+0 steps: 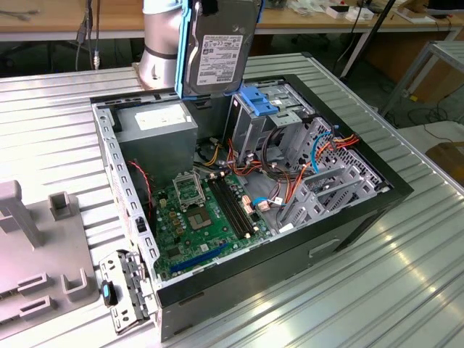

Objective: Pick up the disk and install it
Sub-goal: 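Pick up the disk, then insert the disk into the insertion slot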

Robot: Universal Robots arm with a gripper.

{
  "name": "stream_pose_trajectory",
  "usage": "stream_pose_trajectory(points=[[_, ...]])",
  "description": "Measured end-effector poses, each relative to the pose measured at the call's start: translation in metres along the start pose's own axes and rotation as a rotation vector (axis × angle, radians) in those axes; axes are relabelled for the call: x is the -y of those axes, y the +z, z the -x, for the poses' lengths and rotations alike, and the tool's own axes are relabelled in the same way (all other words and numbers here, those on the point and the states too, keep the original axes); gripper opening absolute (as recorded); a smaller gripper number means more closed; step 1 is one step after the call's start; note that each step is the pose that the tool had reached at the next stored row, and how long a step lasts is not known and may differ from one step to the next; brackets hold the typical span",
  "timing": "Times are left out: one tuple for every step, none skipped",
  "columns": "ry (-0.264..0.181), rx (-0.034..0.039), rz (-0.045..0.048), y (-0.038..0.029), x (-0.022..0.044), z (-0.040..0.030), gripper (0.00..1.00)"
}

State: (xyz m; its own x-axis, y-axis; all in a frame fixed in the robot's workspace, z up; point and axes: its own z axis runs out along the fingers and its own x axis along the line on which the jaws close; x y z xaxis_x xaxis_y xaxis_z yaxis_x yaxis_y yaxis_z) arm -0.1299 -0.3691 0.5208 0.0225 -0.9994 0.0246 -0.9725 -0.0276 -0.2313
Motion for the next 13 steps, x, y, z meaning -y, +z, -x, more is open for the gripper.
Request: stream_pose_trajectory(points=[[0.0, 0.0, 0.0, 0.0006, 0.002, 0.0, 0.37], [0.0, 0.0, 0.0, 0.0007, 0.0022, -0.0001, 0.37], [0.0, 0.0, 0.0, 0.0007, 0.0022, -0.0001, 0.37], [0.0, 0.0, 0.0, 0.0007, 0.0023, 0.0, 0.37], [0.0, 0.0, 0.0, 0.0007, 0.0023, -0.0001, 0.37], [0.0, -0.0001, 0.0001, 0.0007, 0.0024, 0.0, 0.37], [0.0, 0.0, 0.0, 0.0007, 0.0024, 0.0, 0.37], [0.0, 0.0, 0.0, 0.0007, 0.0024, -0.0001, 0.37], [0.0, 0.0, 0.0, 0.0007, 0.0025, 0.0, 0.37], [0.0, 0.0, 0.0, 0.0008, 0.0025, 0.0, 0.37], [0.0, 0.0, 0.0, 0.0008, 0.0025, -0.0001, 0.37], [0.0, 0.0, 0.0001, 0.0007, 0.0025, -0.0001, 0.37], [0.0, 0.0, 0.0001, 0.0007, 0.0025, 0.0, 0.37]])
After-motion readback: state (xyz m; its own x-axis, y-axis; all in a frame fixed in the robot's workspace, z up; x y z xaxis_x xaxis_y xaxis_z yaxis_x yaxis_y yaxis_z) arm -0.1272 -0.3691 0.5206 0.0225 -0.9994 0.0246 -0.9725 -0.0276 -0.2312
